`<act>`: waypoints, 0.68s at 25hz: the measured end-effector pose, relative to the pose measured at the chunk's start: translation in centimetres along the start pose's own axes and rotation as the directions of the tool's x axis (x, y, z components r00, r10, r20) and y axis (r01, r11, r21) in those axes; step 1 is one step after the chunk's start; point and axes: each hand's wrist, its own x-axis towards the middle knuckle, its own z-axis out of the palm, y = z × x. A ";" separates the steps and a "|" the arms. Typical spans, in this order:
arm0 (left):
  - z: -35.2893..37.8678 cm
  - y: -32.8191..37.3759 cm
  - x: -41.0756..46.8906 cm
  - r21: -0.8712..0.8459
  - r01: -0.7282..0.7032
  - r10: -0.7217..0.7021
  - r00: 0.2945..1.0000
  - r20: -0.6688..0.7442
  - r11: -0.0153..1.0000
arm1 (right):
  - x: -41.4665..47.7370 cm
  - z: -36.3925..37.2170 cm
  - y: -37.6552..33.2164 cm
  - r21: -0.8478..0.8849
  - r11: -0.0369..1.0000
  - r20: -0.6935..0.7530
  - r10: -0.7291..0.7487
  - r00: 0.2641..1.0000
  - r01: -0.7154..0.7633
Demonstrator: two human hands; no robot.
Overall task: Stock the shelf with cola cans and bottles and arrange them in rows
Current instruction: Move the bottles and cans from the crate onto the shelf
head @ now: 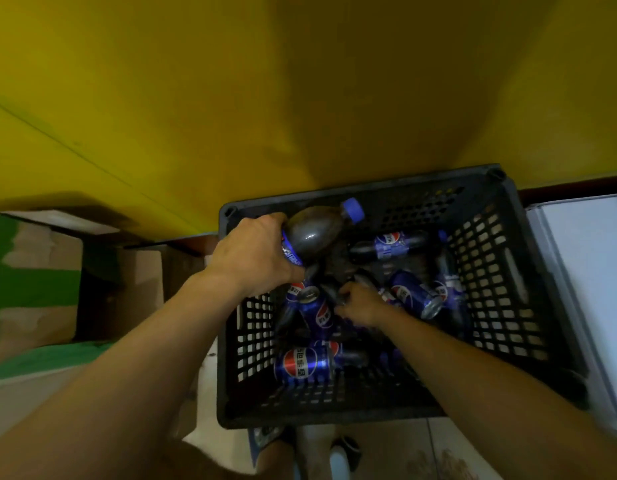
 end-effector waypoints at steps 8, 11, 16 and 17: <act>0.0 -0.6 -1.2 -0.125 0.043 -0.054 0.995 -0.087 0.991 | 2.9 7.6 -3.2 -0.193 0.981 -0.218 -0.025 0.976 -0.018; -0.2 -0.8 -1.6 -0.128 0.053 -0.060 0.997 -0.056 0.990 | 2.6 7.6 -3.0 -0.079 0.995 -0.248 -0.071 0.966 0.053; -2.0 0.4 -0.5 -0.298 0.117 -0.146 0.986 -0.078 0.948 | -3.5 2.8 -4.2 0.133 0.944 -0.420 -0.221 0.880 0.301; -2.6 1.3 -0.4 -0.373 0.120 -0.165 0.982 -0.092 0.920 | -5.4 0.6 -4.8 0.118 0.933 -0.474 -0.248 0.845 0.341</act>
